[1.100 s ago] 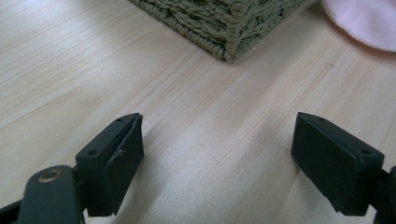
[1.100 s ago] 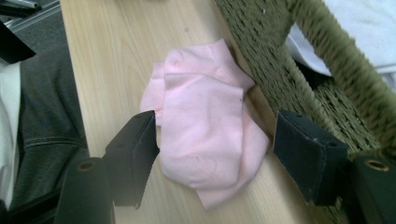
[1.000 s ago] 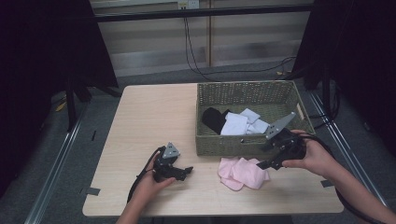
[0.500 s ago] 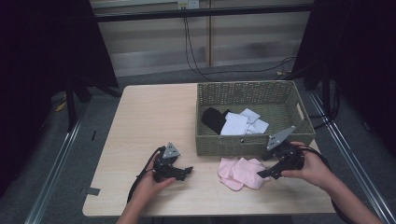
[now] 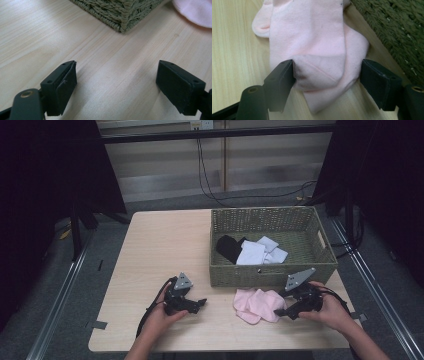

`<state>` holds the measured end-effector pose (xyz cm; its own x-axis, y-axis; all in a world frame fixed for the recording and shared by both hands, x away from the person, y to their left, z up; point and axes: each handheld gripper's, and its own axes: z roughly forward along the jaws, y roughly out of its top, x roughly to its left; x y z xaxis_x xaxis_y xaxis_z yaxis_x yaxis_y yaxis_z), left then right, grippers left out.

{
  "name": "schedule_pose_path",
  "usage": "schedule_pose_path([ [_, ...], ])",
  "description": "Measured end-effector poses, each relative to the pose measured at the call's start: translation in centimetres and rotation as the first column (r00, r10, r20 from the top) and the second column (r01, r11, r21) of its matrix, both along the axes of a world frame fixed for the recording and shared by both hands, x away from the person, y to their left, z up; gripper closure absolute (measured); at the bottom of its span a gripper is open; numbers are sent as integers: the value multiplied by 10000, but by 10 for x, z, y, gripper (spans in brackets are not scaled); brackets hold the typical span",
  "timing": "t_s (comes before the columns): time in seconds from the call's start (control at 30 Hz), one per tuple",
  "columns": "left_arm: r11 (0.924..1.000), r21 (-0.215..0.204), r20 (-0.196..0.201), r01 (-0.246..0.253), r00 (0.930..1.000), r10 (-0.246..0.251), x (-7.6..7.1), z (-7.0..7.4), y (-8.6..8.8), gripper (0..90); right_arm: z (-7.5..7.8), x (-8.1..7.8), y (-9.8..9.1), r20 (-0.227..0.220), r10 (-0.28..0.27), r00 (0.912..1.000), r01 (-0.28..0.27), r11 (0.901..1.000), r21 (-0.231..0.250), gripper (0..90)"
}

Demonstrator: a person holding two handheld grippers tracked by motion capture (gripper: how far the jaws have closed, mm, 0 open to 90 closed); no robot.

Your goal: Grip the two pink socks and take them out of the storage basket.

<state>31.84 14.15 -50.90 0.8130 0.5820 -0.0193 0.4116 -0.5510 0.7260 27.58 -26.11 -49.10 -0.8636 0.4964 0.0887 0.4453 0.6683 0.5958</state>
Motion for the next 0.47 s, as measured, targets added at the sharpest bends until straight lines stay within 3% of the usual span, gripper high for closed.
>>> schedule_pose_path([
  [0.3, 10000, -1, -4, -6, 10000, 6, 0, 0, 0, 166, -10, -9, -6, 608, -212, 9979, 164, 9968, 779, 218],
  [0.47, 10000, -3, -5, -11, 10000, 11, 0, 0, 0, 166, -11, -10, -8, 679, -212, 9975, 153, 9963, 851, 219],
])
